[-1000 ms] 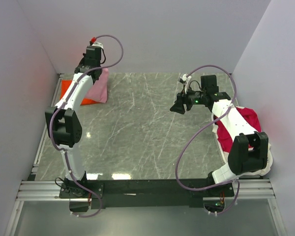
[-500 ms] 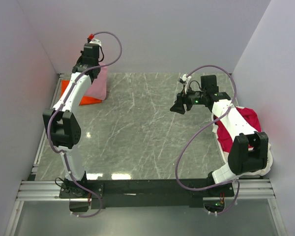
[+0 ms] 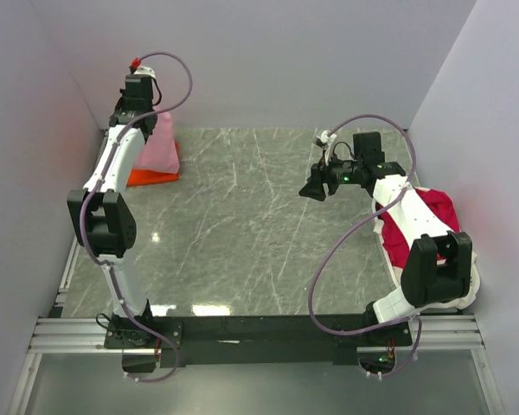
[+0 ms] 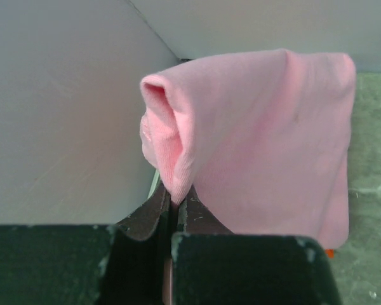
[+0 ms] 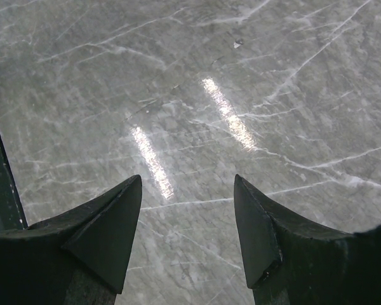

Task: Fold and stack the t-shirts
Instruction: Neatly place the folded tshirt to the corner

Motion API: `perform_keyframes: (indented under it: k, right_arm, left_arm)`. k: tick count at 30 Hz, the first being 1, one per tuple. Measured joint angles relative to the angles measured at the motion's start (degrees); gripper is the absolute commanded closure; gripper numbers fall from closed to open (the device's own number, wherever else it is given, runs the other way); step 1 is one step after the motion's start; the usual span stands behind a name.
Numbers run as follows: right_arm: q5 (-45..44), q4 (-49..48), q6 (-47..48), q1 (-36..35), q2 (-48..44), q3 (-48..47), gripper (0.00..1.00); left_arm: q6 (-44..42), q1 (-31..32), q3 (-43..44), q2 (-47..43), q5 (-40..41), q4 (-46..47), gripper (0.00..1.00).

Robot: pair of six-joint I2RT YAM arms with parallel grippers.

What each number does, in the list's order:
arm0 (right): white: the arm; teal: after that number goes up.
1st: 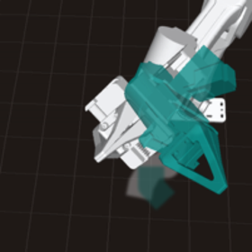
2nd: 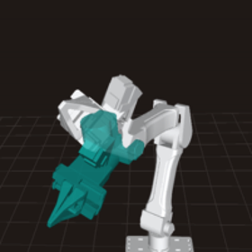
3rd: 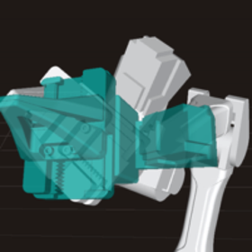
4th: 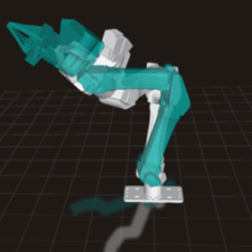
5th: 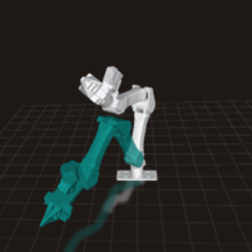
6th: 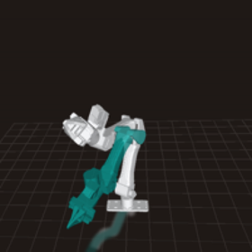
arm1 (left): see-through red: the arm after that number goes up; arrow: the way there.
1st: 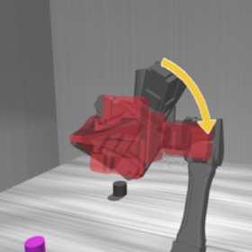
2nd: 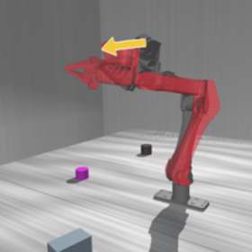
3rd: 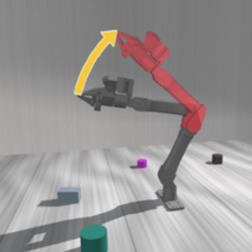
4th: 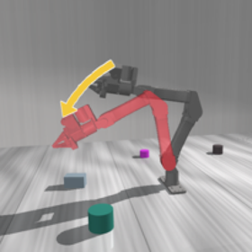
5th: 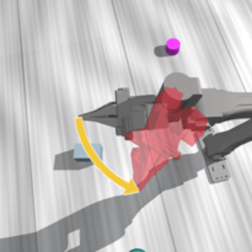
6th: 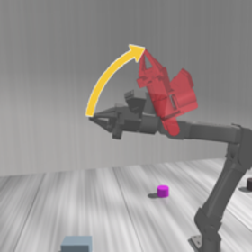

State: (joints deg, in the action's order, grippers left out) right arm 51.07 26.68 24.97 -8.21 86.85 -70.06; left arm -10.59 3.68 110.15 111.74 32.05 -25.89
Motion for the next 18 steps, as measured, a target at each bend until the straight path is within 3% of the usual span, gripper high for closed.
perform_keyframes:
  k: [7,8,9,10,13,18]
  right_arm:
    - [0.0,0.1,0.0,0.0,0.0,0.0,0.34]
    - [0.0,0.2,0.0,0.0,0.0,0.0,0.34]
    - [0.0,0.2,0.1,0.0,0.0,0.0,0.34]
    - [0.0,0.3,0.2,0.0,0.0,0.0,0.34]
    - [0.0,0.5,0.3,0.0,0.0,0.0,0.34]
    - [-0.5,0.9,0.5,0.0,0.0,0.0,0.34]
  left_arm:
    - [0.8,-3.1,6.6,9.3,-3.0,0.3,0.99]
    - [0.9,-3.5,7.5,10.8,-3.3,0.4,0.95]
    - [1.0,-4.1,8.4,12.3,-3.6,0.6,0.86]
    - [1.1,-4.4,8.9,13.5,-3.7,0.9,0.49]
    - [3.6,-6.7,9.8,17.3,-3.0,2.3,0.03]
    - [12.2,-12.2,11.0,19.5,-1.8,-0.6,0.01]
